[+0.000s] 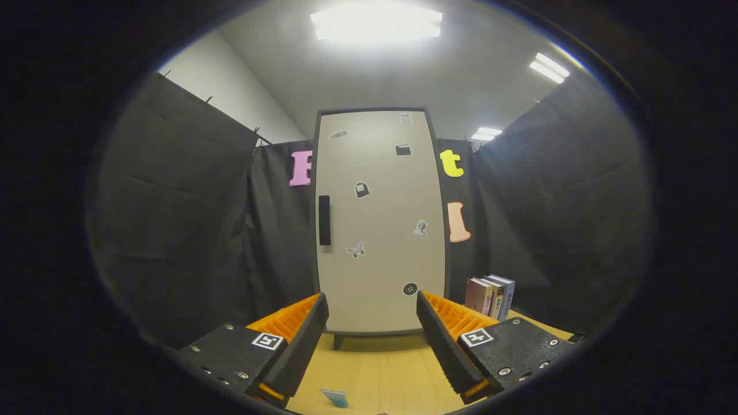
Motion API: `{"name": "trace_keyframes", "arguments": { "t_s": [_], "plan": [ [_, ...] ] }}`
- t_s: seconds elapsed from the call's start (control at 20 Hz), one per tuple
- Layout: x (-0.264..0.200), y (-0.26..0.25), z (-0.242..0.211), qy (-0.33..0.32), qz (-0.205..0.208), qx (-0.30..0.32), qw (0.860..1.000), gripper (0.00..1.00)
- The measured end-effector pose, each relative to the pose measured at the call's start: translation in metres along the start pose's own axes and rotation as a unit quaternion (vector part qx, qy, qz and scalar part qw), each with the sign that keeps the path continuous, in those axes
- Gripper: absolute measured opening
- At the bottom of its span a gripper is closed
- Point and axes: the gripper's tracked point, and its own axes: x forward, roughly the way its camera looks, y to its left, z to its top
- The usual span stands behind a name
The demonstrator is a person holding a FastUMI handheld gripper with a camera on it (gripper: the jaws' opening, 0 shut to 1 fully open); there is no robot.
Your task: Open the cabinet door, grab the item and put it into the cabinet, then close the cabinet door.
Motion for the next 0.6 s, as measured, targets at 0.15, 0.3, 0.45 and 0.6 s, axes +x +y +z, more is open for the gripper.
{"name": "trace_keyframes", "arguments": {
  "t_s": [0.15,0.3,0.45,0.6],
  "plan": [
    [0.0003,0.0007,-0.0004,0.002,0.003,0.006,1.0,0.95],
    [0.0008,0.0008,-0.0013,0.006,0.005,0.005,1.0,0.95],
    [0.001,0.001,0.0,0.004,0.006,0.002,1.0,0.95],
    [0.0037,0.0015,0.0005,0.004,0.007,0.004,1.0,0.95]
  ]
}}
